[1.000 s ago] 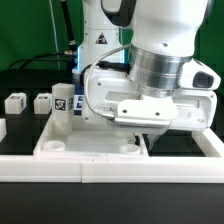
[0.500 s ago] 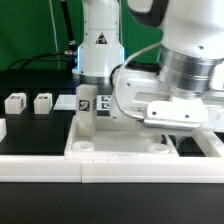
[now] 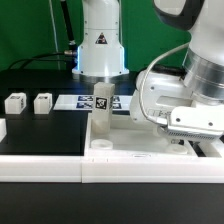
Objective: Assemble square table
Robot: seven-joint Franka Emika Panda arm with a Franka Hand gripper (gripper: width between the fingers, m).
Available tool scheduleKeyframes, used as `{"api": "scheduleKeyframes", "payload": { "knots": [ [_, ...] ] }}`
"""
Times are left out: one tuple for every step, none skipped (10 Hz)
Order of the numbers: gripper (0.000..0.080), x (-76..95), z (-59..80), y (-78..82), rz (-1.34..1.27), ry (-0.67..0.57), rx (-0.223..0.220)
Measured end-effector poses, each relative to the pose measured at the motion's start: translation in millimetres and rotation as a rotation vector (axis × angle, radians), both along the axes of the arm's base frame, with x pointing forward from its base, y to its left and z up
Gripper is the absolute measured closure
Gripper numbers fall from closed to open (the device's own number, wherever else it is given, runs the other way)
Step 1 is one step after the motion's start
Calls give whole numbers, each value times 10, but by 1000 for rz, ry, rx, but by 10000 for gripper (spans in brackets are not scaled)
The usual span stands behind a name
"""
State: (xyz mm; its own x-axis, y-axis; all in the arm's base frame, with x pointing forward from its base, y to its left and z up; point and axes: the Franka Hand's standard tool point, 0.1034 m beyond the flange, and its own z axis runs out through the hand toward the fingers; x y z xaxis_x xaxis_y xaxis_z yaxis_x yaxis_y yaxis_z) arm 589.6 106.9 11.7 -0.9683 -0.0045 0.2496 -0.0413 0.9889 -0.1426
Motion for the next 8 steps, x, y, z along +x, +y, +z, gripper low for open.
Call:
{"api": "scheduleKeyframes", "payload": {
  "knots": [
    [729,-14,-1,-31,-3,3,-2],
    [729,-18,-14,-38,-7,4,-2],
    [729,-17,-14,-40,-7,4,-2],
    [729,-18,-15,-42,-8,4,-2],
    [729,-18,-15,-43,-8,4,-2],
    [729,-5,-15,-36,-11,0,8],
    [729,1,-18,-29,-24,1,25],
    [729,5,-19,2,-28,4,27]
  ]
}}
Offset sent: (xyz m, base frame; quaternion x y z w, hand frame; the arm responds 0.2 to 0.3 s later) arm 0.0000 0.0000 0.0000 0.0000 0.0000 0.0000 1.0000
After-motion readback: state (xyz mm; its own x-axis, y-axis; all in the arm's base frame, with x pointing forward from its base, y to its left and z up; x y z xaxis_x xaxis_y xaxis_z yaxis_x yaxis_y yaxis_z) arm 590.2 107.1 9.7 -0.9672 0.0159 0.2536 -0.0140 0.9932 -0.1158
